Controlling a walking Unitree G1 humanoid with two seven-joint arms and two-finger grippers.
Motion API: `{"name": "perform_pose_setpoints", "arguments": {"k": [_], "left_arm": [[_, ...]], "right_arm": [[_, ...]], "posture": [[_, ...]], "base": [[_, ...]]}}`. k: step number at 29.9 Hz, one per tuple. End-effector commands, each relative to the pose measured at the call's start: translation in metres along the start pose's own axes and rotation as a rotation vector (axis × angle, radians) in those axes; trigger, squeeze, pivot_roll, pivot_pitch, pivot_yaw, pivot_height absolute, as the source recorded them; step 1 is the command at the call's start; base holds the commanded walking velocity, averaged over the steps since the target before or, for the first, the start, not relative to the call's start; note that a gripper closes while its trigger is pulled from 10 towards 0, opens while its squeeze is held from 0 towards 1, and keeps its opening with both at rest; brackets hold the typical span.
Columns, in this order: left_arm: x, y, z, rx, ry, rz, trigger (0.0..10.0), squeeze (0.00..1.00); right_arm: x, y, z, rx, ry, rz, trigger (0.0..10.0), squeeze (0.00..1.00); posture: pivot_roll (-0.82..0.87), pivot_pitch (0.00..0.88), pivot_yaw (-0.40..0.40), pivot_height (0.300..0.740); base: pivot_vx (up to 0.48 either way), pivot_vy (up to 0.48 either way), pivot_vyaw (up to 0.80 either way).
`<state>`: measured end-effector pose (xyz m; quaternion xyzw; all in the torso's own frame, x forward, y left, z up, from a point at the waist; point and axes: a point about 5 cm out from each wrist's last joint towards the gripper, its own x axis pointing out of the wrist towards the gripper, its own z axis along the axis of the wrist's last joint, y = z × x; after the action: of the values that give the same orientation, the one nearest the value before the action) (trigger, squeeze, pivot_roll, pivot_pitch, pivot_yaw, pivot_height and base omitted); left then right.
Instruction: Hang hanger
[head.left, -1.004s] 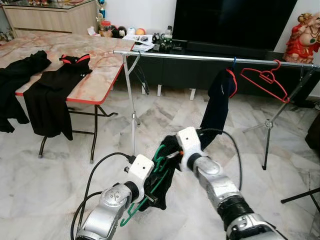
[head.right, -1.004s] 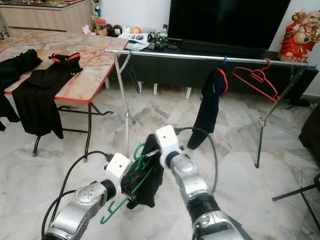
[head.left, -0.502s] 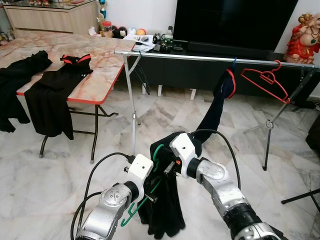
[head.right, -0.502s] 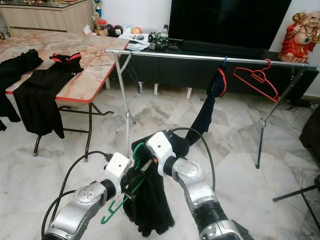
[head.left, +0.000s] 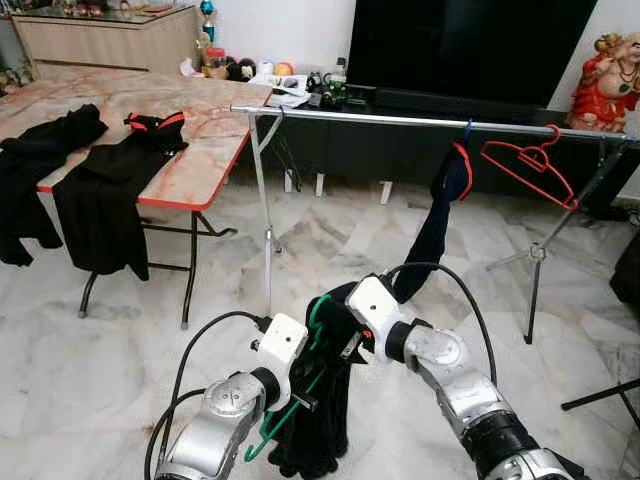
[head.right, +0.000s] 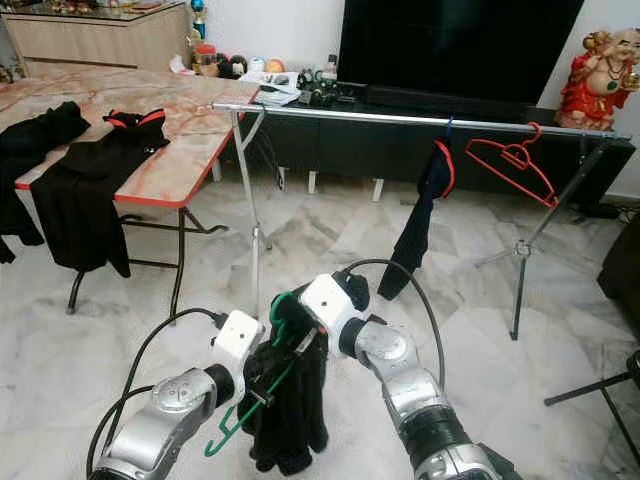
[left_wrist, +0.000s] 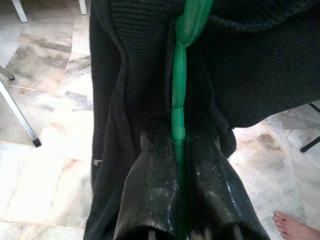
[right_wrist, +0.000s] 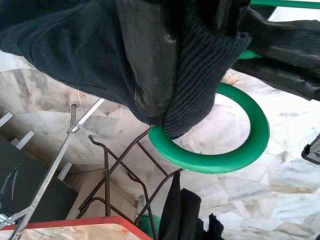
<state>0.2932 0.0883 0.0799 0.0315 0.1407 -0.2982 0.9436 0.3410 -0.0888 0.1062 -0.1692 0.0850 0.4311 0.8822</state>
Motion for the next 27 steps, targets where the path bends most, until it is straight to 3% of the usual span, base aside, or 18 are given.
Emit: {"name": "perform_pose_setpoints", "arguments": {"k": [1,2,3,4,6,13,19,27], "left_arm": [[0.002,0.002,0.018,0.001,-0.093,0.011,10.0,0.0],[0.002,0.003,0.018,0.001,-0.097,0.013,10.0,0.0],[0.001,0.004,0.02,0.001,-0.106,0.02,10.0,0.0],[0.001,0.005,0.021,0.0,-0.112,0.024,10.0,0.0],[0.001,0.008,0.025,-0.006,-0.144,0.047,10.0,0.0],[0.0,0.01,0.033,-0.016,-0.184,0.057,10.0,0.0],[0.001,0.01,0.031,-0.017,-0.181,0.05,10.0,0.0],[0.001,0.011,0.03,-0.019,-0.182,0.061,10.0,0.0]], "right_arm": [[0.0,0.004,-0.005,-0.007,0.033,0.031,10.0,0.0],[0.001,0.005,-0.005,-0.008,0.036,0.032,10.0,0.0],[0.002,0.007,-0.006,-0.009,0.041,0.038,10.0,0.37],[0.002,0.008,-0.006,-0.011,0.046,0.042,10.0,0.45],[0.003,0.012,-0.009,-0.011,0.066,0.055,10.0,0.95],[0.004,0.017,-0.018,-0.051,0.134,0.068,10.0,0.95],[0.002,0.01,-0.023,-0.071,0.187,0.02,10.0,1.0],[-0.005,0.015,-0.027,-0.129,0.224,0.092,10.0,1.0]], "posture": [[0.2,0.0,-0.09,0.74],[0.2,0.0,-0.09,0.74],[0.2,0.0,-0.09,0.74],[0.2,0.0,-0.09,0.74],[0.2,0.0,-0.09,0.74],[0.2,0.0,-0.089,0.74],[0.2,0.0,-0.089,0.74],[0.2,0.0,-0.092,0.74]], "base": [[0.0,0.0,0.0],[0.0,0.0,0.0],[0.0,0.0,0.0],[0.0,0.0,0.0],[0.0,0.0,0.0],[0.0,0.0,0.0],[0.0,0.0,0.0],[0.0,0.0,0.0]]}}
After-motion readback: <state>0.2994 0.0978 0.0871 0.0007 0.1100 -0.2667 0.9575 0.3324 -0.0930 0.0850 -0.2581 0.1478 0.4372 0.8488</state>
